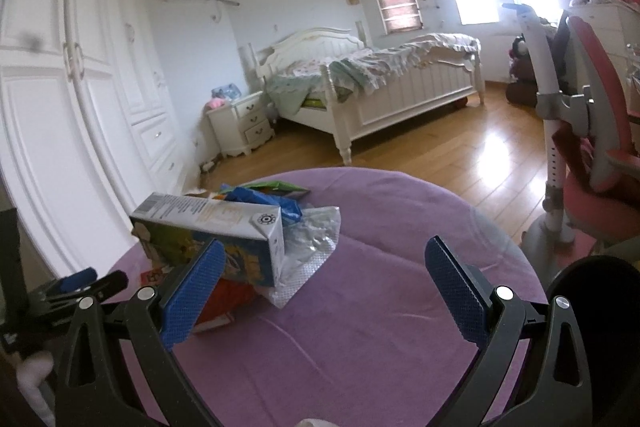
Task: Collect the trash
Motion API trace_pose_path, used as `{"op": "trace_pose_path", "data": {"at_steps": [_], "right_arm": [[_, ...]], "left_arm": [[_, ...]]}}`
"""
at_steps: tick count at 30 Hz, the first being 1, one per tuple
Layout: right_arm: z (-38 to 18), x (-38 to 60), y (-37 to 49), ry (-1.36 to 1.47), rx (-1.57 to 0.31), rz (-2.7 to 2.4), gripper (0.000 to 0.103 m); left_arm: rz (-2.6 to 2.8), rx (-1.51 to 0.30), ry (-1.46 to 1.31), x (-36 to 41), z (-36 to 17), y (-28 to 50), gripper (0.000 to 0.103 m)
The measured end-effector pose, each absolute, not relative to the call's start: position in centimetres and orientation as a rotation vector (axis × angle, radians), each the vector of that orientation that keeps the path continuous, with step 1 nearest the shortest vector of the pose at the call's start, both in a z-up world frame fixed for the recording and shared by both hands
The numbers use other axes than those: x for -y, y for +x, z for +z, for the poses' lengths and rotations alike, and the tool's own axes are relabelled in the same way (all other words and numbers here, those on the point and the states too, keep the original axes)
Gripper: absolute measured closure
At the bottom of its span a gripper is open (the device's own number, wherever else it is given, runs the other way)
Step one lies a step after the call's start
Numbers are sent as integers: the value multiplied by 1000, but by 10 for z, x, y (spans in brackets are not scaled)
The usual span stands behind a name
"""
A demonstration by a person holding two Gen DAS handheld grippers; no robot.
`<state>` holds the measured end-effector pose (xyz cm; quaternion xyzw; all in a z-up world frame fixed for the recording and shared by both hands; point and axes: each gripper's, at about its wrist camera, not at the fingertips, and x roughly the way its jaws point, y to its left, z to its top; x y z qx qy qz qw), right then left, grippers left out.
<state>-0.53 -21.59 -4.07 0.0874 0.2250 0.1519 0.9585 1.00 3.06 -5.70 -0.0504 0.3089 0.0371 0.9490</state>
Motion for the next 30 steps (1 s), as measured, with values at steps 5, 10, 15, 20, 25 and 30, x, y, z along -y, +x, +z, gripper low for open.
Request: {"op": "trace_pose_path", "data": {"at_steps": [5, 10, 15, 20, 25, 30], "right_arm": [[-42, 212, -4, 174, -454, 320, 4], [-44, 213, -3, 168, -450, 326, 4], [-44, 212, -3, 169, -450, 325, 4], [-45, 211, -3, 168, -450, 328, 4], [-45, 211, -3, 170, -450, 328, 4], [-45, 211, -3, 168, -450, 329, 4]], "left_arm": [[76, -630, -100, -31, -57, 10, 5], [78, -631, -99, -31, -57, 9, 5], [76, -631, -101, -31, -57, 10, 5], [78, -632, -98, -32, -57, 9, 5], [78, -633, -103, -32, -57, 10, 5], [78, -633, -101, -32, -57, 9, 5]]}}
